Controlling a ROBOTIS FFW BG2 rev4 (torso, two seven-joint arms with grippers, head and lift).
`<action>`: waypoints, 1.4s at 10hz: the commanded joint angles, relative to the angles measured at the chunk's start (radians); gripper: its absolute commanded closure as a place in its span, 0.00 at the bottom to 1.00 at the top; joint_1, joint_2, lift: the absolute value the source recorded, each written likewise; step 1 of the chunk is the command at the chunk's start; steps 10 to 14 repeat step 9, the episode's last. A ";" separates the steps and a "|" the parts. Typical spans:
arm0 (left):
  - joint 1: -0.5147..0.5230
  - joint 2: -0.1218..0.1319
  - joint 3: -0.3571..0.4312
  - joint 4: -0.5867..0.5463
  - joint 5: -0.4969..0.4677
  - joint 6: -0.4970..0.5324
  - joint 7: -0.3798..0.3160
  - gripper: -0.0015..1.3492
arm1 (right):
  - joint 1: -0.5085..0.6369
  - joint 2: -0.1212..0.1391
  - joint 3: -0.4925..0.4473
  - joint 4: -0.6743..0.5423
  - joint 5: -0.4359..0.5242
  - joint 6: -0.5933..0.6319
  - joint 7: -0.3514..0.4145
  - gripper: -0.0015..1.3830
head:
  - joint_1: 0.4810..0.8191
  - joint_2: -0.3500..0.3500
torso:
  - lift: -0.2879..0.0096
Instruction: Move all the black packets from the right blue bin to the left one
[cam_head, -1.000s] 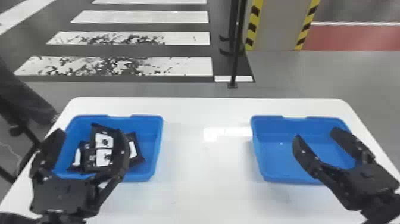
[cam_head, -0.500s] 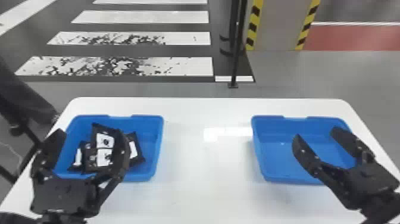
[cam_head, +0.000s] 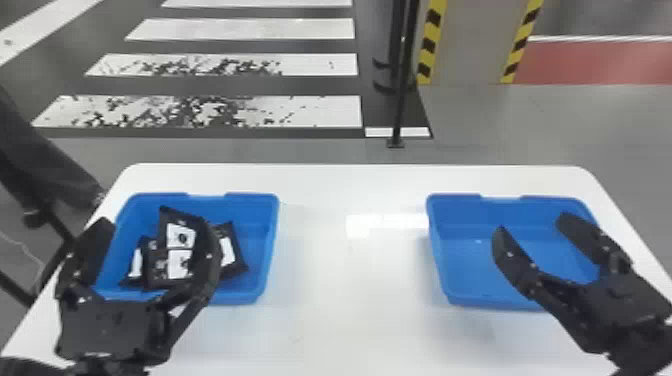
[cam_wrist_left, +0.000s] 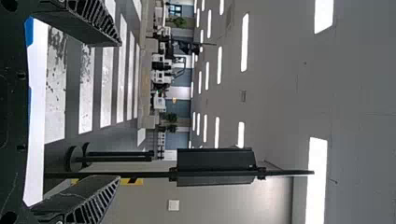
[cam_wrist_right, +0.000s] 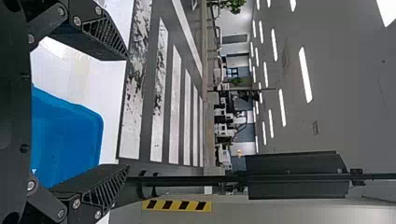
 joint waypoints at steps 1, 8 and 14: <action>0.002 -0.004 0.005 0.001 -0.001 -0.002 0.000 0.00 | 0.002 0.001 0.000 0.000 -0.002 -0.004 0.000 0.16 | 0.63 0.54 | 0.50; 0.000 -0.009 0.010 0.001 -0.001 -0.032 0.000 0.00 | 0.002 0.004 0.000 -0.010 -0.010 -0.023 0.000 0.16 | 0.63 0.55 | 0.50; 0.002 -0.012 0.014 0.001 -0.001 -0.037 0.000 0.00 | 0.002 0.004 0.000 -0.010 -0.012 -0.026 0.000 0.16 | 0.63 0.55 | 0.50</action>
